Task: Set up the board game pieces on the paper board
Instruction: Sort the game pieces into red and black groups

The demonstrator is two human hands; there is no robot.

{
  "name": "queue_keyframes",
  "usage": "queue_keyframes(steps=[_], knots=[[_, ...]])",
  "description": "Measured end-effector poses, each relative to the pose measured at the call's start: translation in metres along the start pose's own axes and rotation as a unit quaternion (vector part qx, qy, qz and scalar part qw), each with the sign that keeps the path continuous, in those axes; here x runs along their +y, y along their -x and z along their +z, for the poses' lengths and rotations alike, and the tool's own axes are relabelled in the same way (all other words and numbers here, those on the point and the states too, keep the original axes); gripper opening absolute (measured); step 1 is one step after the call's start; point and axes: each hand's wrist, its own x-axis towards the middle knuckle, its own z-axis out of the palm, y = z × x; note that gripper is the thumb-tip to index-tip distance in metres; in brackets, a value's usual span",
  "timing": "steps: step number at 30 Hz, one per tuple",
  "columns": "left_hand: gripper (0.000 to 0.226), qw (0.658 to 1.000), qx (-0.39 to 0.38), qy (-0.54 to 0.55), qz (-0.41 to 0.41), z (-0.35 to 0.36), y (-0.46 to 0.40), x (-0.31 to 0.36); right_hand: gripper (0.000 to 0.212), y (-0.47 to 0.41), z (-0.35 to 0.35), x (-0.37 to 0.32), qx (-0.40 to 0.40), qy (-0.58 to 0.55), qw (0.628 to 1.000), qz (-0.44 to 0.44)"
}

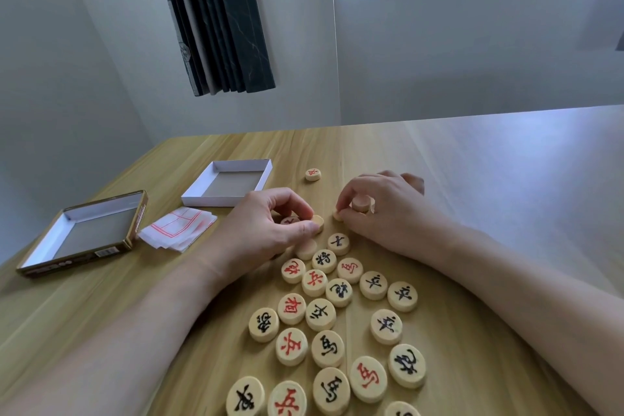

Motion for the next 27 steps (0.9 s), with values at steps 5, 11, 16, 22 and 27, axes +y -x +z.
queue_keyframes(steps=[5,11,16,22,27], knots=[[0.019,0.999,-0.006,0.004,-0.033,0.0026,-0.0036,0.0025,0.011,-0.0002,-0.0008,0.0007,-0.003,-0.041,0.999,0.006],[0.021,0.999,-0.027,-0.012,-0.039,0.0012,-0.0065,-0.0018,0.019,-0.0005,0.0005,-0.0011,-0.002,-0.034,0.999,-0.008],[0.024,0.999,-0.013,-0.045,-0.026,0.0023,-0.0074,-0.0038,0.028,0.0007,-0.0029,-0.0034,-0.001,-0.054,0.999,0.007],[0.018,0.999,-0.011,-0.001,-0.040,0.0050,-0.0085,-0.0027,0.030,-0.0020,-0.0005,-0.0019,-0.011,-0.054,0.998,0.020],[0.015,0.999,0.010,-0.049,-0.020,0.0064,-0.0082,-0.0013,0.028,-0.0026,0.0004,-0.0023,-0.029,-0.050,0.998,0.026]])
